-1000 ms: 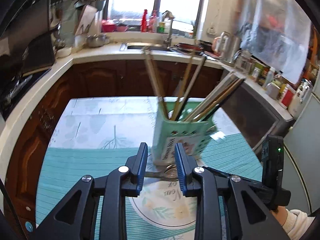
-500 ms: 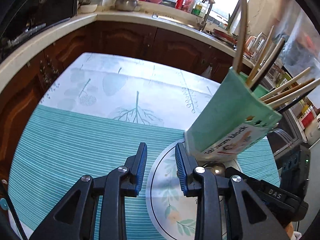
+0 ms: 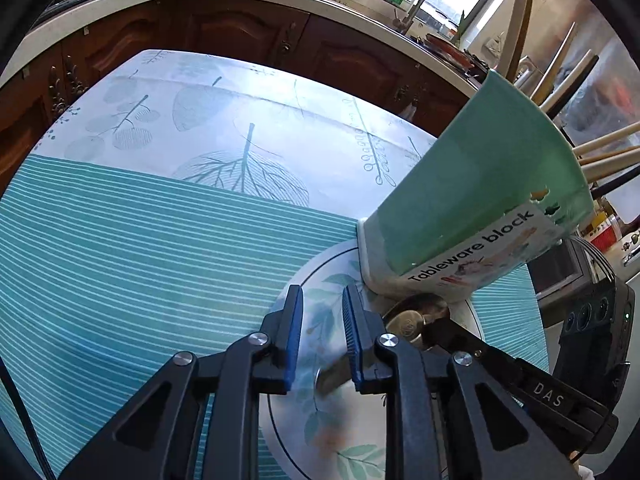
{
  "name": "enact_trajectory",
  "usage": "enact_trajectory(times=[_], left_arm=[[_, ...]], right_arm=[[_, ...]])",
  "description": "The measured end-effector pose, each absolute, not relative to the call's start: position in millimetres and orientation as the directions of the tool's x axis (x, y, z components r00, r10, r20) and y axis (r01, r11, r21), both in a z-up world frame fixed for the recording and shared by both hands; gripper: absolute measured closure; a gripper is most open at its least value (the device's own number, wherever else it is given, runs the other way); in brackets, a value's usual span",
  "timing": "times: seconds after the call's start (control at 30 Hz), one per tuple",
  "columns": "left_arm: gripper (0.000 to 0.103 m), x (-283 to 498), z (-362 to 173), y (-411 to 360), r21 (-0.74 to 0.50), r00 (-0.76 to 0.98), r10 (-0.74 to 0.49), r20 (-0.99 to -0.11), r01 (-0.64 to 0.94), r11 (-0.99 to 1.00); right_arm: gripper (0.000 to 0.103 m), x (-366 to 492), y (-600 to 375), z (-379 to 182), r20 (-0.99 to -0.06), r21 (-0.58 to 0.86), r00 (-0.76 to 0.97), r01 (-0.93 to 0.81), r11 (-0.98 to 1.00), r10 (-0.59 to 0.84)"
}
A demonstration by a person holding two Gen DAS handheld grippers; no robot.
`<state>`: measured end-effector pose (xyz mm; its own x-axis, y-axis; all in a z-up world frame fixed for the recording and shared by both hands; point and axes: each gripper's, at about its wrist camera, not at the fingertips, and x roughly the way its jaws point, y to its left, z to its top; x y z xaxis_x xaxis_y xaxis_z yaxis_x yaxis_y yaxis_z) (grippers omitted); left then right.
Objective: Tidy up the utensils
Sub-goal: 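Lift the large metal spoon with the right tool and drop it into the holder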
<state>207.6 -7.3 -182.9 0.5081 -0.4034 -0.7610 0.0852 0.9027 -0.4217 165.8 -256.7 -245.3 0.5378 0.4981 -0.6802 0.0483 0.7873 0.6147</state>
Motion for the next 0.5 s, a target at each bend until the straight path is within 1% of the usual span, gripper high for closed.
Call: enact_trajectory(times=[0.03,0.23,0.4,0.5], left_arm=[[0.085,207,-182,-8,-0.423,0.507,-0.407,-0.760,0.089,0.902],[0.085,201,-177,-6,-0.423,0.507,-0.405,-0.761,0.087,0.902],[0.085,188,-157,3,-0.442,0.528,-0.417,-0.740,0.086,0.893],[0.085,177,-140,3,-0.418,0.545,-0.403,-0.735,0.104,0.903]], right_arm=[[0.099,167,-254,-245,-0.685,0.606,0.539,0.046,0.794,0.491],[0.102,165,-235,-228,-0.675,0.569,0.573,0.003,0.822,0.465],[0.102,143,-231,-191,-0.661,0.434,0.656,-0.061,0.899,0.364],[0.102,125,-234,-166,-0.645,0.366,0.698,-0.074,0.927,0.311]])
